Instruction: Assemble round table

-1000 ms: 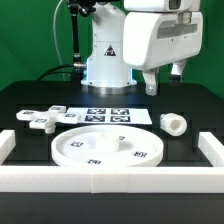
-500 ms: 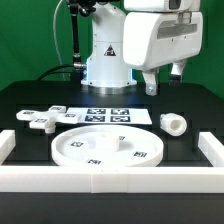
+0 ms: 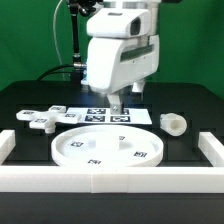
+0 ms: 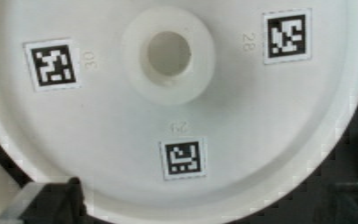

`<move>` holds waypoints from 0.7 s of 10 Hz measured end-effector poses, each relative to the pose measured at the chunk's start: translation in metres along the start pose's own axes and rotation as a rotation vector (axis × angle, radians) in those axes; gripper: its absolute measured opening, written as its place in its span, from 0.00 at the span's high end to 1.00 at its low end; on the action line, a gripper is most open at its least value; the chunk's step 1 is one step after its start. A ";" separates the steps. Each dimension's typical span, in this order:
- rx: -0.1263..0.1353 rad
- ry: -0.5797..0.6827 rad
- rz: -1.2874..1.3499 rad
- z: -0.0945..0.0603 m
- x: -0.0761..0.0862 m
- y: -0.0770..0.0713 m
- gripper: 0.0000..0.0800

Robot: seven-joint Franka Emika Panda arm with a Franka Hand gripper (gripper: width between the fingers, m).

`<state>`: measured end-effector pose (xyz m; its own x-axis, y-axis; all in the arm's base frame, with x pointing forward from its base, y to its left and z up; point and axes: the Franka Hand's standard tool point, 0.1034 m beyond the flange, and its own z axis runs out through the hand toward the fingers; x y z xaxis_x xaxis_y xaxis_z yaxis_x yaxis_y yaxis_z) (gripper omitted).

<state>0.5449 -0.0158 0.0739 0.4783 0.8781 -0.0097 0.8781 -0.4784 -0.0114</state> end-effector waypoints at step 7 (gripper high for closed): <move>0.048 -0.011 -0.003 0.045 -0.014 0.000 0.19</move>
Offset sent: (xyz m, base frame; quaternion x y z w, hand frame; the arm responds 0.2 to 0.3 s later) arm 0.0071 -0.0004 -0.0259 0.0190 0.0143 -0.0049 0.9997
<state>0.5373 -0.0283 0.0290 0.4752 0.8796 -0.0208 0.8777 -0.4755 -0.0595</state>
